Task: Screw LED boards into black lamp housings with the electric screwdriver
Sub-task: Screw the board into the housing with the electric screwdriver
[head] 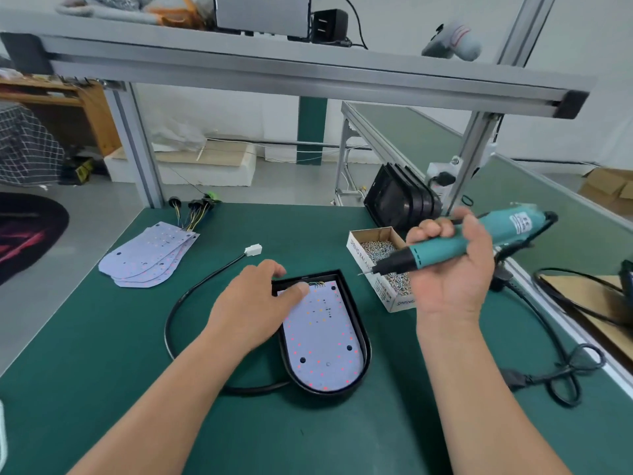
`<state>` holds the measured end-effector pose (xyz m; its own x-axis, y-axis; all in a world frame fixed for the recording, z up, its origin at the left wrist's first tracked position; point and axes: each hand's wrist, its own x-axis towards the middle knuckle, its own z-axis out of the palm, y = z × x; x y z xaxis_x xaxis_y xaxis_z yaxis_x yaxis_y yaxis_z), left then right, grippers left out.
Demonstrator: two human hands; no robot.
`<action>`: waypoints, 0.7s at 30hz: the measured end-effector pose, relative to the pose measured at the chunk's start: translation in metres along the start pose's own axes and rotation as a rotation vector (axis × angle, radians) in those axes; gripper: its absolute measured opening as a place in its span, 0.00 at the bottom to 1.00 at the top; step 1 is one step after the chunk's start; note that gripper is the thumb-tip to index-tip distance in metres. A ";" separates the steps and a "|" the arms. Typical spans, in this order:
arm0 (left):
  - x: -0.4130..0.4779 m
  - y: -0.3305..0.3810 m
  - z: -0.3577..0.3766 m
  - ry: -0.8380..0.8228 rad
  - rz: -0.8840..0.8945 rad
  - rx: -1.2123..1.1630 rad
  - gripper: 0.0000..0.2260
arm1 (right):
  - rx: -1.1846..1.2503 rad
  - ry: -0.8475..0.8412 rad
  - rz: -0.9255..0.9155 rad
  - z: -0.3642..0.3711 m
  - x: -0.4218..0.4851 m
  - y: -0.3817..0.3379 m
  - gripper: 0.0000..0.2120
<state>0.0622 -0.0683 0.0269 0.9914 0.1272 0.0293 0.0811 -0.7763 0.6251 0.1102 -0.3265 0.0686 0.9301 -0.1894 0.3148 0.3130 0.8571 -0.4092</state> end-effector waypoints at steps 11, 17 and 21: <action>0.016 0.081 0.023 -0.025 0.465 0.203 0.10 | 0.258 0.263 -0.173 -0.027 0.016 -0.035 0.05; 0.048 0.131 0.053 -0.082 0.641 0.430 0.14 | 0.296 0.318 -0.261 -0.036 0.020 -0.051 0.05; 0.056 0.150 0.075 -0.161 0.566 0.599 0.21 | 0.281 0.339 -0.268 -0.039 0.021 -0.051 0.05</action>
<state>0.1373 -0.2240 0.0633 0.8977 -0.4342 0.0741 -0.4372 -0.8989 0.0284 0.1218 -0.3926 0.0626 0.8488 -0.5249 0.0626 0.5286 0.8439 -0.0918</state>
